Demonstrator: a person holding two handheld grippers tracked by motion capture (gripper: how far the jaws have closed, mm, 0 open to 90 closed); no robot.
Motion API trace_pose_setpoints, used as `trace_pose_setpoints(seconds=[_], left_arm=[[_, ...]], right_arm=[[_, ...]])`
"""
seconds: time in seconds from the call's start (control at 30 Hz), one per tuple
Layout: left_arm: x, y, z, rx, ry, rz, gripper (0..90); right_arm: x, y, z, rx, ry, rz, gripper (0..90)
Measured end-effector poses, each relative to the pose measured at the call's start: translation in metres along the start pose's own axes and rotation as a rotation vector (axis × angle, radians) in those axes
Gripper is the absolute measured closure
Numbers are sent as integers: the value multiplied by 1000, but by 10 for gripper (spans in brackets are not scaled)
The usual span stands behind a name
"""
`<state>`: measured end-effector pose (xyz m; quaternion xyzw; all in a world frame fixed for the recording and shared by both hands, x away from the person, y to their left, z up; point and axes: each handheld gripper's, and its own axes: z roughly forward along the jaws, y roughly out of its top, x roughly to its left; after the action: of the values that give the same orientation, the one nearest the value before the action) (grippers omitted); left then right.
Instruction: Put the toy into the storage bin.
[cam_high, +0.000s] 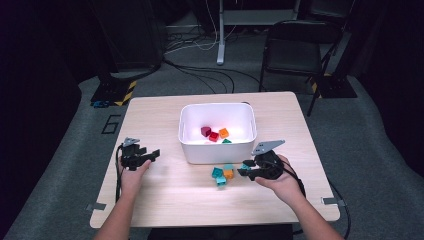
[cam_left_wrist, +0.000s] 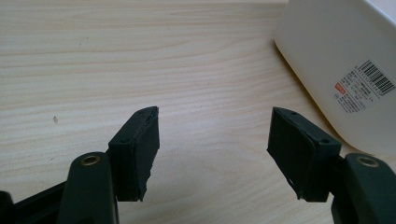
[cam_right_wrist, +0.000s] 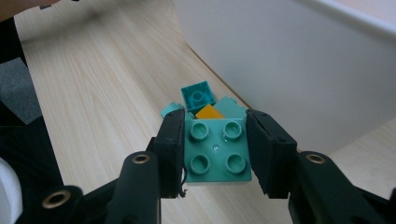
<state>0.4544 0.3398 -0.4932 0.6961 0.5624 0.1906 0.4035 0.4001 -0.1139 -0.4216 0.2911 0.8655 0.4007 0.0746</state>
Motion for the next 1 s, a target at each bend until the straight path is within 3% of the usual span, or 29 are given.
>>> trace_pose_setpoints(seconds=[0.57, 0.8, 1.0], left_arm=[[0, 0, -1, 1, 3, -5, 336], [1, 0, -2, -1, 3, -5, 336], [1, 0, -1, -2, 2, -3, 336]], right_arm=[[-5, 66, -33, -47, 15, -34, 584], [-12, 83, -33, -52, -9, -42, 583], [-23, 96, -23, -47, -32, -35, 583]])
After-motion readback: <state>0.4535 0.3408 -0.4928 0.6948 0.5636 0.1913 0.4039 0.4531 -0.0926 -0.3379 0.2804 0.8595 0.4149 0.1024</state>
